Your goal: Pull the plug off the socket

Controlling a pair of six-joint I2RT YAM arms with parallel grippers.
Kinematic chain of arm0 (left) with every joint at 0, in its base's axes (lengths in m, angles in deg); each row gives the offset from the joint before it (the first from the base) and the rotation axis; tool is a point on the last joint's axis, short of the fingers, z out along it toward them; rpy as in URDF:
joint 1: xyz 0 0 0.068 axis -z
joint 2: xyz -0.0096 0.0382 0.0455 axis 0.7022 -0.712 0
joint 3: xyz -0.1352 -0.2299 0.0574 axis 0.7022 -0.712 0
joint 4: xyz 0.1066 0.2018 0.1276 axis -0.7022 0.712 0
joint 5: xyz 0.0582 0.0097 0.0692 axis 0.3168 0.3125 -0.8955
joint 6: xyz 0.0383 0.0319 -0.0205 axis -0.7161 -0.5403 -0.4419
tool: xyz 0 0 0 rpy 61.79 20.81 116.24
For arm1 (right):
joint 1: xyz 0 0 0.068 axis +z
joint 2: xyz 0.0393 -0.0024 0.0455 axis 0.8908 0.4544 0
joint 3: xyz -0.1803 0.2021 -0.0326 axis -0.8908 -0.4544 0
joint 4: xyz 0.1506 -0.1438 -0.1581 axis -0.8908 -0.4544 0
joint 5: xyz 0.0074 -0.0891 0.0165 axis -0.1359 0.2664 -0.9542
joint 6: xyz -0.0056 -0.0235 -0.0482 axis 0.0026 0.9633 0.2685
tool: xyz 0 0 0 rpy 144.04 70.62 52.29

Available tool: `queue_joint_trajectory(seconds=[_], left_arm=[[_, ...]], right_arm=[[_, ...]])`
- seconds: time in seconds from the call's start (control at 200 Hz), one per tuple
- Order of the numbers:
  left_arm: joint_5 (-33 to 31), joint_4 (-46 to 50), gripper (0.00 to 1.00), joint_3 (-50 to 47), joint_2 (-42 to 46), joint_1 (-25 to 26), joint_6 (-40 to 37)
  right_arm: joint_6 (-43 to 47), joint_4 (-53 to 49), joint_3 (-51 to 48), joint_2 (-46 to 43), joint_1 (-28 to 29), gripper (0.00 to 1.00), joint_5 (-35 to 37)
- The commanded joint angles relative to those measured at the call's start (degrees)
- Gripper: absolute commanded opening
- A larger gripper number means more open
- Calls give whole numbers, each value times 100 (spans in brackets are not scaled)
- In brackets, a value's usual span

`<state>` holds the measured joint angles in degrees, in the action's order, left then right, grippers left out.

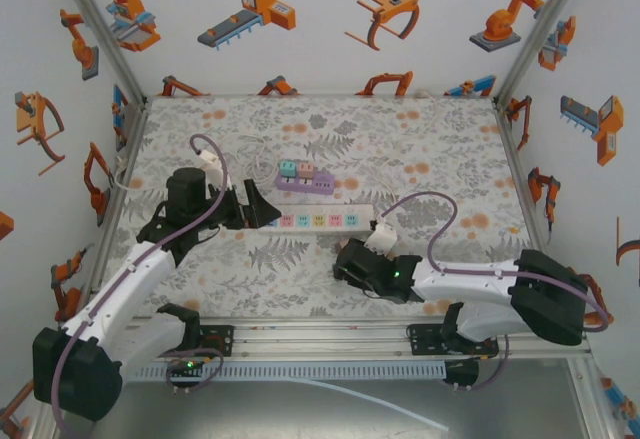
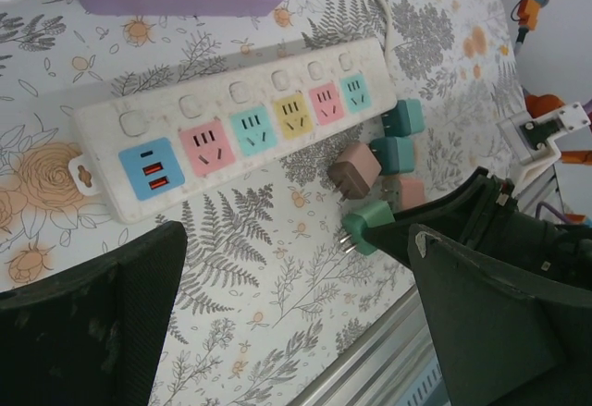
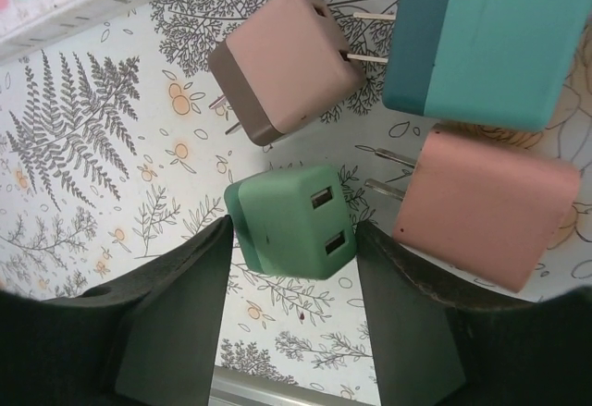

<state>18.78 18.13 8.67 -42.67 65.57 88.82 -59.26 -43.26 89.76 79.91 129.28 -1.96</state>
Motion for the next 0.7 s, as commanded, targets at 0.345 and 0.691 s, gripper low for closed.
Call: queue_joint_trajectory(seconds=[0.345,0.691], left_arm=[[-1132,520,97,53,318,30,-1],[-2111,839,97,707,47,-106,197]], right_arm=[[2041,-469,834,-680,32,55,1203],[9592,1878,1492,-313,-127,60,396]])
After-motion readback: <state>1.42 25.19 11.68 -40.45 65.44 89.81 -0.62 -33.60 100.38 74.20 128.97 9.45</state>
